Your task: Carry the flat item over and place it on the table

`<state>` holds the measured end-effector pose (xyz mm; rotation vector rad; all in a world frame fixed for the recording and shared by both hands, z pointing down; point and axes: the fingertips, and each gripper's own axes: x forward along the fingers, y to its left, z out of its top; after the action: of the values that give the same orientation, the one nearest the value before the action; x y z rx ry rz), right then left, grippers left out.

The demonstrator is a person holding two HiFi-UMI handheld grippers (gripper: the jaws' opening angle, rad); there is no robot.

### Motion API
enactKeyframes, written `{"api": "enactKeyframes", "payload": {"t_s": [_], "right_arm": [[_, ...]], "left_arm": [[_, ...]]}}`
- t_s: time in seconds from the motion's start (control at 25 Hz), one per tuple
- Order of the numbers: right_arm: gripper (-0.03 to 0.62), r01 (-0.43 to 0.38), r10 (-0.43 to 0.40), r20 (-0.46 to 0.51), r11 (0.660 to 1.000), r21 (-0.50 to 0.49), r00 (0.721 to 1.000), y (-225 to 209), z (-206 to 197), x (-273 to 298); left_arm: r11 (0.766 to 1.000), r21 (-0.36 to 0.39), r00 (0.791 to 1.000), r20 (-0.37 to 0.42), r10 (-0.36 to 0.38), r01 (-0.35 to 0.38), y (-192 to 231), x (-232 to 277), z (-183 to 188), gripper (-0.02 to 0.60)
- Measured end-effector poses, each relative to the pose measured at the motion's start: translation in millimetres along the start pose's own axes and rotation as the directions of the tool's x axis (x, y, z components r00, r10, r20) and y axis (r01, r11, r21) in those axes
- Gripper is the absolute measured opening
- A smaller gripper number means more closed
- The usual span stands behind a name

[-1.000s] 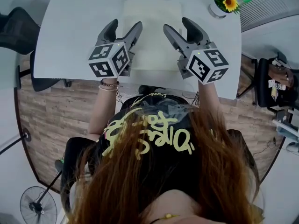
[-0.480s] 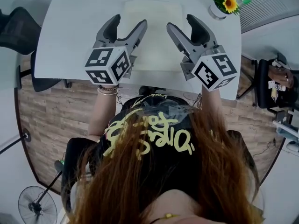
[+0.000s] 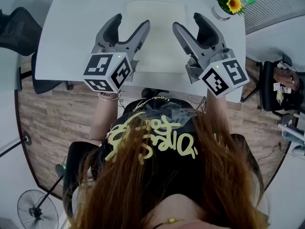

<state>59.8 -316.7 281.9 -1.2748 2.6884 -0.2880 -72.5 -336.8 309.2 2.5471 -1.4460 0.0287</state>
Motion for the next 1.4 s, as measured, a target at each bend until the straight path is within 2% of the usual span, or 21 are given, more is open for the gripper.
{"api": "enactKeyframes", "payload": {"t_s": [0.12,0.24,0.52,0.64,0.8,1.04,1.4], "right_arm": [[0.302,-0.016,0.016,0.008,1.000,-0.001,1.000,2,1,0],[0.239,-0.013,0.013,0.021,1.000,0.003,1.000,2,2,-2],[0.174,0.001,-0.001,0.027,1.000,-0.002,1.000,0,2,-3],[0.107,0.004,-0.003,0.033,1.000,-0.011,0.999,0,4,-6],[0.072,-0.007,0.008,0.026,1.000,-0.014,1.000,2,3,-4],[0.029,-0.006,0.006,0.032,1.000,-0.014,0.999,2,5,-2],[0.012,-0.015,0.015,0.038,1.000,0.005,0.999,3,5,-1]], "left_arm": [[1.000,-0.003,1.000,0.010,0.005,-0.005,1,-2,2,0.334],[1.000,-0.008,1.000,0.023,0.004,-0.004,1,-5,4,0.314],[1.000,0.008,0.998,0.055,0.027,-0.027,4,-9,8,0.194],[0.999,0.018,0.997,0.074,0.034,-0.035,2,-11,12,0.140],[0.999,0.011,0.995,0.093,0.037,-0.038,2,-13,16,0.053],[0.999,0.021,0.995,0.098,0.033,-0.035,0,-14,19,0.004],[0.999,0.030,0.992,0.127,0.015,-0.019,-8,-20,34,-0.005]]}}
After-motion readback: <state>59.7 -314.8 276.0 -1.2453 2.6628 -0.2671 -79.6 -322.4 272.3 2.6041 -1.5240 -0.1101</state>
